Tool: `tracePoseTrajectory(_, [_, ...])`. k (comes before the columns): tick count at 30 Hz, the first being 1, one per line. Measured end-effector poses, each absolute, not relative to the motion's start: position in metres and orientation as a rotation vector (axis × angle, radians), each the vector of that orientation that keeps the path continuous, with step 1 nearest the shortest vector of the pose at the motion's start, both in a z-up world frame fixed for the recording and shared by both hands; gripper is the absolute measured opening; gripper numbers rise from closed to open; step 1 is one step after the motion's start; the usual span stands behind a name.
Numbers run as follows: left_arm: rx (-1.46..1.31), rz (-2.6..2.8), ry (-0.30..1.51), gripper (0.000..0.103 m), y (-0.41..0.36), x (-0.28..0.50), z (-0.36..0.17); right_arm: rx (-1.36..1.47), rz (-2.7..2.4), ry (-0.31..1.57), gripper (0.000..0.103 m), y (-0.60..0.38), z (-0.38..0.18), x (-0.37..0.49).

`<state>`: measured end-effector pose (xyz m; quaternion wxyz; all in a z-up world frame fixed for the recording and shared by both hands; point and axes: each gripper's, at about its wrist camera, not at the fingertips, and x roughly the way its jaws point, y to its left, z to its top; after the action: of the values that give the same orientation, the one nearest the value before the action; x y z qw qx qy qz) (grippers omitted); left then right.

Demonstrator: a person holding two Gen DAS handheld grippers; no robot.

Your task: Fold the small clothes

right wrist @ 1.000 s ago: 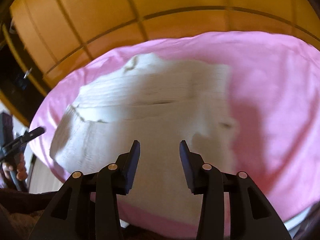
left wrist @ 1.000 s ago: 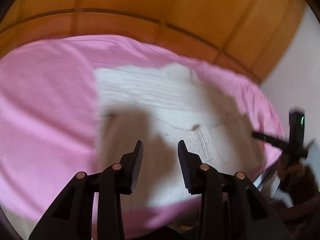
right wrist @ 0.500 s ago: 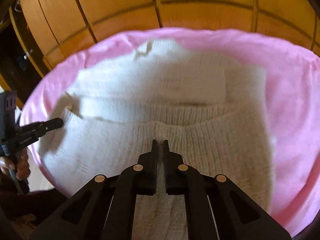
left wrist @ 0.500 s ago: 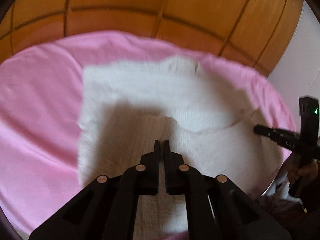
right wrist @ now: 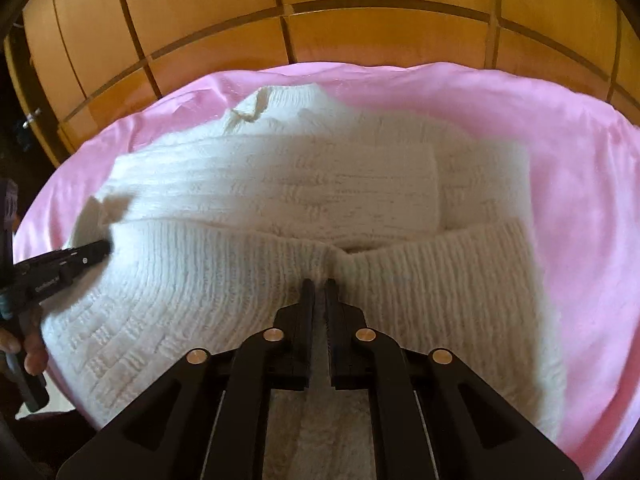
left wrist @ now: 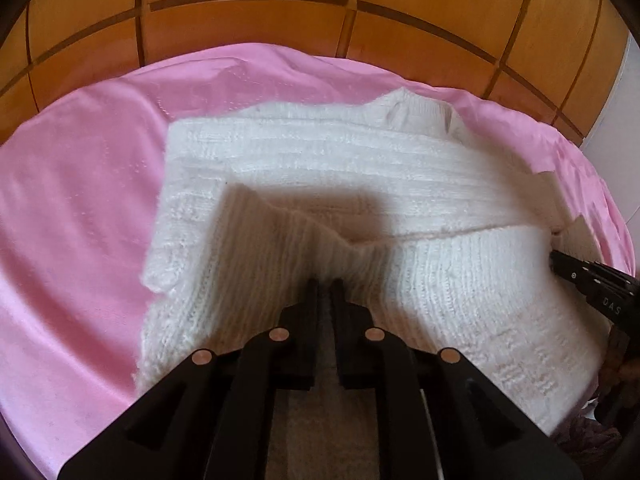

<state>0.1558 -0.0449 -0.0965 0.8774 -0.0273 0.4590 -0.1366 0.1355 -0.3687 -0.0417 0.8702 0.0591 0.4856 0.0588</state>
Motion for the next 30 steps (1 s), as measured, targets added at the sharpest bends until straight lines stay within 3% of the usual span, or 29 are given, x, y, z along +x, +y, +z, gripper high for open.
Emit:
tracePoseTrajectory(7, [-0.123, -0.28, 0.889, 0.028, -0.004, 0.133, -0.066, 0.158, 0.136, 1.015, 0.004, -0.373, -0.048, 0.138])
tracePoseTrajectory(9, [-0.108, -0.276, 0.873, 0.044, 0.006, 0.135, -0.064, 0.163, 0.136, 1.014, 0.004, -0.372, -0.049, 0.138])
tracePoseTrajectory(16, [-0.075, -0.348, 0.935, 0.047, 0.013, 0.167, -0.079, 0.171, 0.138, 1.016, 0.004, -0.372, -0.05, 0.138])
tracePoseTrajectory(17, [-0.07, -0.361, 0.948, 0.045, 0.011, 0.171, -0.082, 0.174, 0.139, 1.017, 0.004, -0.372, -0.05, 0.138])
tracePoseTrajectory(19, [-0.044, -0.346, 0.982, 0.009, 0.007, 0.179, -0.089, 0.178, 0.142, 1.019, 0.004, -0.373, -0.05, 0.139])
tracePoseTrajectory(24, [-0.105, -0.278, 0.962, 0.005, 0.018, 0.179, -0.09, 0.207, 0.155, 1.027, 0.006, -0.377, -0.048, 0.14])
tracePoseTrajectory(28, [-0.082, -0.276, 0.952, 0.005, 0.01, 0.173, -0.09, 0.233, 0.202, 1.034, 0.023, -0.383, -0.037, 0.138])
tracePoseTrajectory(30, [-0.089, -0.273, 0.95, 0.005, 0.01, 0.172, -0.091, 0.211, 0.192, 1.008, 0.024, -0.388, -0.024, 0.131])
